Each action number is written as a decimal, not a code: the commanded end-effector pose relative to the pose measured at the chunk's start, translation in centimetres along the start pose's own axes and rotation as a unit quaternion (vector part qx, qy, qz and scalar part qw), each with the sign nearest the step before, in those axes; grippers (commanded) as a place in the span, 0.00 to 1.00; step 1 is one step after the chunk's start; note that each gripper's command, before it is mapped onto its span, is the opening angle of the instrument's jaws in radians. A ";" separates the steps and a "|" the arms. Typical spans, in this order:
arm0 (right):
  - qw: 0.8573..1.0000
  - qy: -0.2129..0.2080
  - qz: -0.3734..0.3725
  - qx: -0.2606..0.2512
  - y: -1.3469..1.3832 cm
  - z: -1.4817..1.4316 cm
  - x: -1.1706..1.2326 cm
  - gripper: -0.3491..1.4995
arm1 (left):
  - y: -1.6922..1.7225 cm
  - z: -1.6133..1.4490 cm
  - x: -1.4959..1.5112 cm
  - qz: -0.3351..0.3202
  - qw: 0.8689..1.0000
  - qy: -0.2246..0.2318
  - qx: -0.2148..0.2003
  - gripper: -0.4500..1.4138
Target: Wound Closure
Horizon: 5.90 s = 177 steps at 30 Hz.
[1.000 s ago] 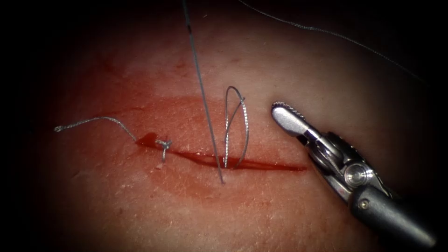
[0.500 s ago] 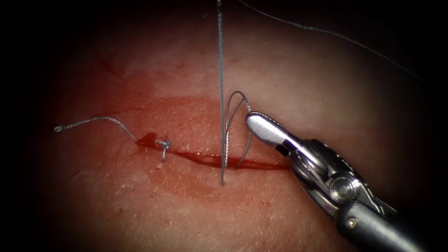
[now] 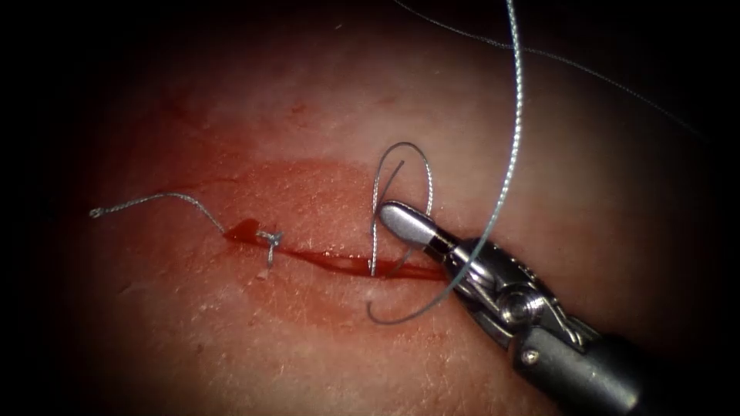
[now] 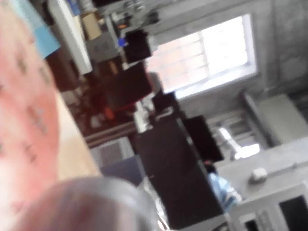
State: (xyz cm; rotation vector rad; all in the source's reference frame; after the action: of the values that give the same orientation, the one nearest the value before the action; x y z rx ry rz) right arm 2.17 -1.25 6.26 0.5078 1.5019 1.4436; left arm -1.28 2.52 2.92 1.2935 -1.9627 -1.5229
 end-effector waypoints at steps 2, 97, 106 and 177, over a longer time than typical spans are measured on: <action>0.999 -0.034 -0.002 0.036 -0.03 0.06 0.03 0.00 | -0.11 0.09 -0.08 0.005 1.000 -0.002 0.003 0.00; 0.854 -0.163 -0.487 0.083 -0.38 -0.14 -0.44 0.00 | -0.23 0.03 -0.20 0.071 0.995 -0.048 -0.043 0.00; 0.861 -0.172 -0.471 0.089 -0.84 -0.74 0.08 0.00 | -0.24 0.03 -0.18 0.072 0.996 -0.045 -0.041 0.00; 0.985 0.024 -0.146 -0.092 -2.60 -1.56 1.85 0.70 | 2.72 -0.55 1.88 0.390 0.859 0.323 -0.080 0.00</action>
State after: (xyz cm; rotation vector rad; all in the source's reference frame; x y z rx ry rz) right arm 0.85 -1.19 3.10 0.1283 1.3726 1.3714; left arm -3.05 0.59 5.18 0.6378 -1.5339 -0.7089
